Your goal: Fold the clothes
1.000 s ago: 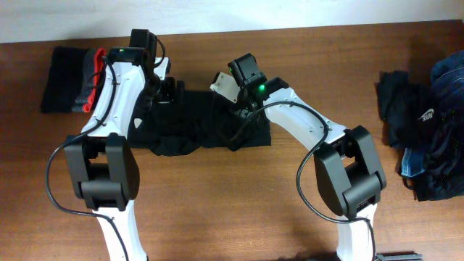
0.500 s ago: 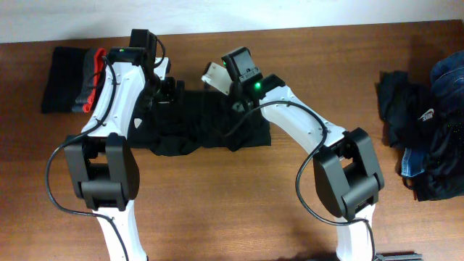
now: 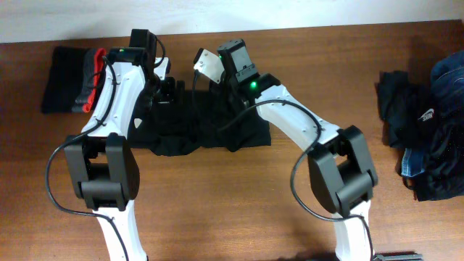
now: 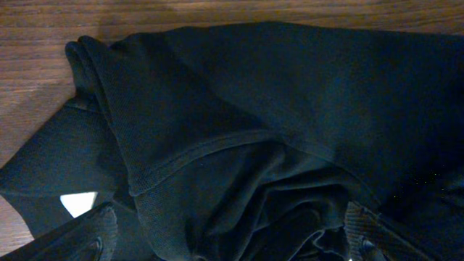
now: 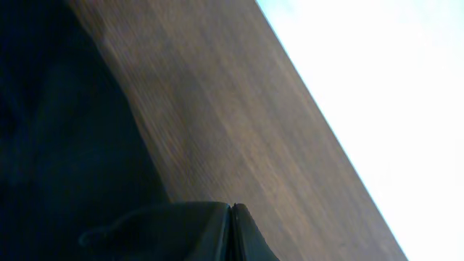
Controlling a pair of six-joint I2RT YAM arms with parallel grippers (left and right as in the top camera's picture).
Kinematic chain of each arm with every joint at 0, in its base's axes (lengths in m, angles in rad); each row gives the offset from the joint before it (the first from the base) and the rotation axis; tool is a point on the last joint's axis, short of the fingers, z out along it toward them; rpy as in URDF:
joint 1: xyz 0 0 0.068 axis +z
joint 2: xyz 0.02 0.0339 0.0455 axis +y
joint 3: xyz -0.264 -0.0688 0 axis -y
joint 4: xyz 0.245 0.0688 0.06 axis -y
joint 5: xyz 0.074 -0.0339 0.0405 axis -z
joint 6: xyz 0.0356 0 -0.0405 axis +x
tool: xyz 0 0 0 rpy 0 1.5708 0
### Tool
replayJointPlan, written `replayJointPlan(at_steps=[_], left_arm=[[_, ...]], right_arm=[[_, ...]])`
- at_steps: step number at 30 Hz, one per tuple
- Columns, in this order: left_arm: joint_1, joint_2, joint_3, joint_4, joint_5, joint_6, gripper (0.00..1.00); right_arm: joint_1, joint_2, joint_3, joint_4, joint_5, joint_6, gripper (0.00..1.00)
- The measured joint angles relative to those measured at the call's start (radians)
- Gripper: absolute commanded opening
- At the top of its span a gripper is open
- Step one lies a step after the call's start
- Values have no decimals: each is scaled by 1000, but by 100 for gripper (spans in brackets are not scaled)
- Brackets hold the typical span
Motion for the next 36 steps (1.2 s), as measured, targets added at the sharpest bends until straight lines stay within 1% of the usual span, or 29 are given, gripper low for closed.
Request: replayJointPlan(at_steps=[3,4,5,6,7,9,10,12,16,19,21,24,27,30,33,36], left_arm=[[0,0,0,0,0,0,99],[0,0,0,0,0,0,99],[0,0,0,0,0,0,99],[0,0,0,0,0,0,99],[0,0,0,0,0,0,99],[0,0,0,0,0,0,99],[0,0,0,0,0,0,99],[0,0,0,0,0,0,99],[0,0,0,0,0,0,99],[0,0,0,0,0,0,99],[0,0,0,0,0,0,99],[0,0,0,0,0,0,99],[0,0,0,1,0,0,99],[0,0,0,0,0,0,99],[0,0,0,0,-1,0,100],[0,0,0,1,0,0,99]], right_arm=[[0,53,0,25,-1,0,4],[0,71,0,32,-1,0,7],[0,90,0,37,-1,2,19],[0,101,0,39,-1,7,34],[0,116,0,43,-3,11,43],[0,132,0,57,-3,14,64],[0,135,0,63,-3,24,72],[0,135,1,82,4,41,79],[0,126,8,84,12,88,84],[0,88,9,61,21,136,84],[0,37,13,-1,40,192,82],[0,-81,25,-174,100,303,79],[-2,-213,44,-391,162,433,79],[-10,-302,59,-575,190,566,78],[-38,-335,63,-736,179,721,78],[-77,-322,55,-793,96,823,78]])
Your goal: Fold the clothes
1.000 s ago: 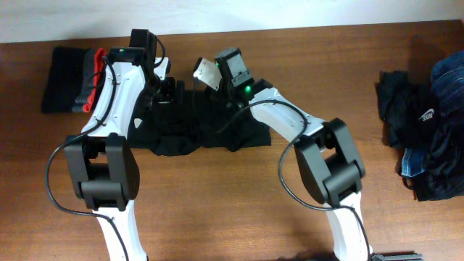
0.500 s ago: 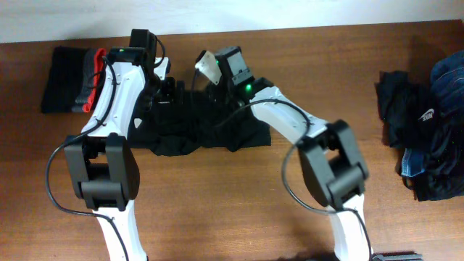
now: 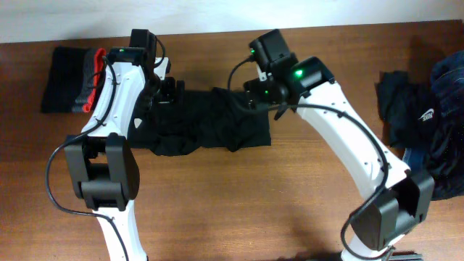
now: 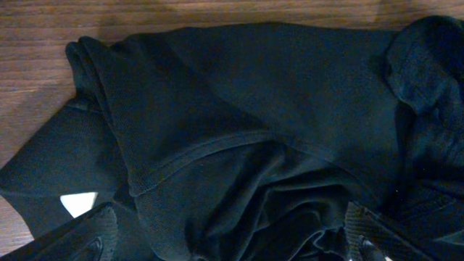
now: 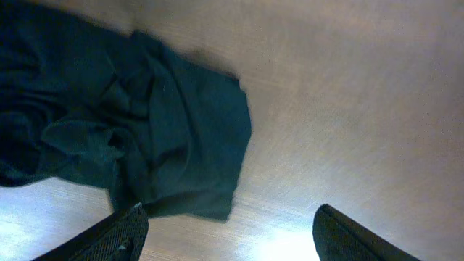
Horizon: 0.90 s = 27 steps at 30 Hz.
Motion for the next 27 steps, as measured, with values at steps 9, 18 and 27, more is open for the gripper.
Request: replayJointPlan(at_steps=[9,18,27], left_arm=[[0,0,0,0,0,0,99],[0,0,0,0,0,0,100],[0,0,0,0,0,0,99]], right_arm=[[8,69,-18,-3,-214,251,80],[55,108,-78,47,-216,475,65],[55,121,-221,198,-216,618,57]])
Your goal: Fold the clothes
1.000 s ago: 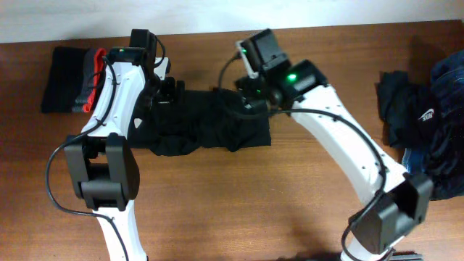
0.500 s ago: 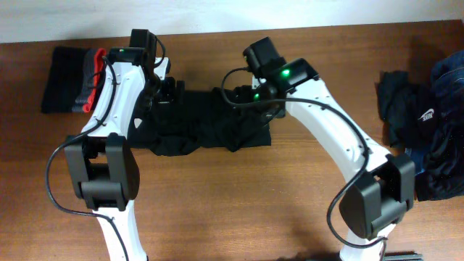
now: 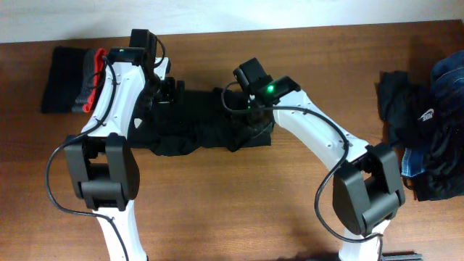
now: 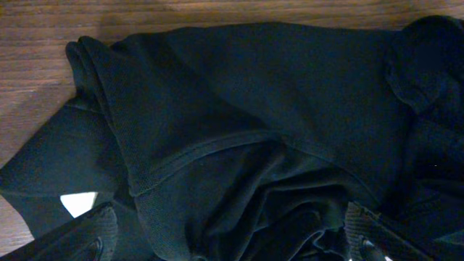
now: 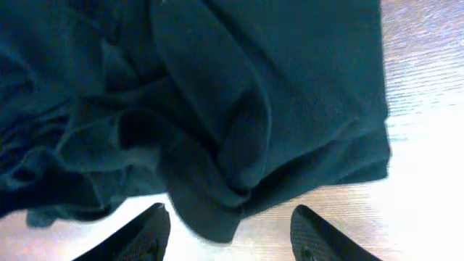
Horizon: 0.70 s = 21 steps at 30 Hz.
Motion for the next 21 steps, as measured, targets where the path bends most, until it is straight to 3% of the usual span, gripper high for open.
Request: replayJointPlan(at_steps=[16,21], left_arm=[[0,0,0,0,0,0,99],[0,0,0,0,0,0,99]], right_arm=[[0,4,-158,246,-19,67,50],[0,6,-158,272,-19,84,30]])
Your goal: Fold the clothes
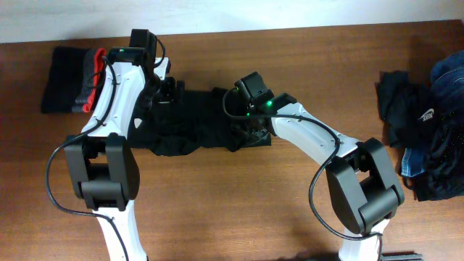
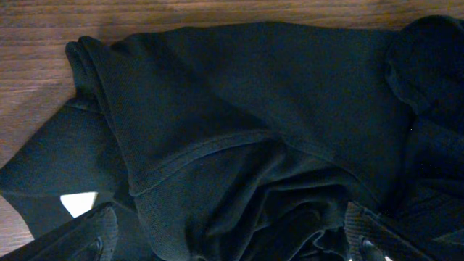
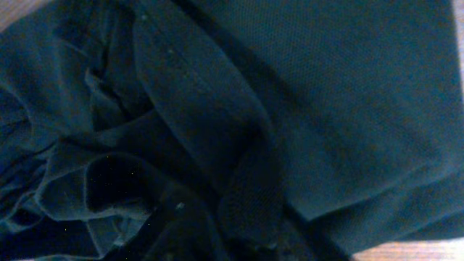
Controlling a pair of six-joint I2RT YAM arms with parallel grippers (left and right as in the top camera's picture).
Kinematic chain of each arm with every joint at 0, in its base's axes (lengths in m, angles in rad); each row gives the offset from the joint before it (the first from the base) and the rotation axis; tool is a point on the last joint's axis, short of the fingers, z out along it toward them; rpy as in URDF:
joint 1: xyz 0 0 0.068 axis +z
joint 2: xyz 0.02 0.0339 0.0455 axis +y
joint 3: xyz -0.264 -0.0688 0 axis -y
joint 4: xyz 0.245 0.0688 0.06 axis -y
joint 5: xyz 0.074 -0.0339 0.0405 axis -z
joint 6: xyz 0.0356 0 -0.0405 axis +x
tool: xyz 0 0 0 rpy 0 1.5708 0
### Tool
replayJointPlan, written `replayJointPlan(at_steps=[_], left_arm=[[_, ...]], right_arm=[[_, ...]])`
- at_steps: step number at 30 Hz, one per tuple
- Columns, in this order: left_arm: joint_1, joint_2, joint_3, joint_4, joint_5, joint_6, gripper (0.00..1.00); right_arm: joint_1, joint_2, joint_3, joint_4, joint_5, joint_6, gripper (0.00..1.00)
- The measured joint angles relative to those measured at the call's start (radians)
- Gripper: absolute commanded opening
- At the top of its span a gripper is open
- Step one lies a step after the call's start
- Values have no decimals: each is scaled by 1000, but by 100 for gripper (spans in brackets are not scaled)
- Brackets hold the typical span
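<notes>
A crumpled black garment (image 1: 206, 119) lies across the middle of the wooden table (image 1: 239, 203). My left gripper (image 1: 165, 90) rests on its left end. In the left wrist view that gripper (image 2: 230, 235) is open, its fingers (image 2: 98, 230) wide apart with bunched cloth and a stitched hem (image 2: 203, 148) between them, and a white label (image 2: 77, 203) beside them. My right gripper (image 1: 250, 129) is down on the garment's right part. In the right wrist view it (image 3: 246, 239) stands open, sunk into dark folds (image 3: 239, 145), straddling a ridge of cloth.
A folded stack of black, grey and red clothes (image 1: 69, 80) lies at the far left. A loose pile of dark clothes (image 1: 428, 130) sits at the right edge. The table's back edge meets a white wall (image 1: 290, 11).
My right gripper has come down from just above the garment's right part into its folds, the jaws still apart. The left gripper and the left end of the cloth have not moved.
My right gripper was shut at the garment's back edge near the middle. Then it stood open high above the garment's right end, then low over the folds there, and now it sits in them. My left gripper stayed open on the left end throughout.
</notes>
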Motion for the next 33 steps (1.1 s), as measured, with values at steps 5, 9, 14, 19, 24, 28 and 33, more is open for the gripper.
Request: replayJointPlan(at_steps=[5,9,14,19,24,28,33], left_arm=[[0,0,0,0,0,0,99],[0,0,0,0,0,0,99],[0,0,0,0,0,0,99],[0,0,0,0,0,0,99],[0,0,0,0,0,0,99],[0,0,0,0,0,0,99],[0,0,0,0,0,0,99]], right_arm=[[2,0,0,11,-8,11,6],[6,0,0,11,-12,15,4],[29,0,0,11,-26,5,4],[63,1,0,-18,-27,-55,4],[95,3,18,-77,-22,-163,4],[119,6,34,-68,-17,-285,4],[146,6,36,-45,-15,-425,41]])
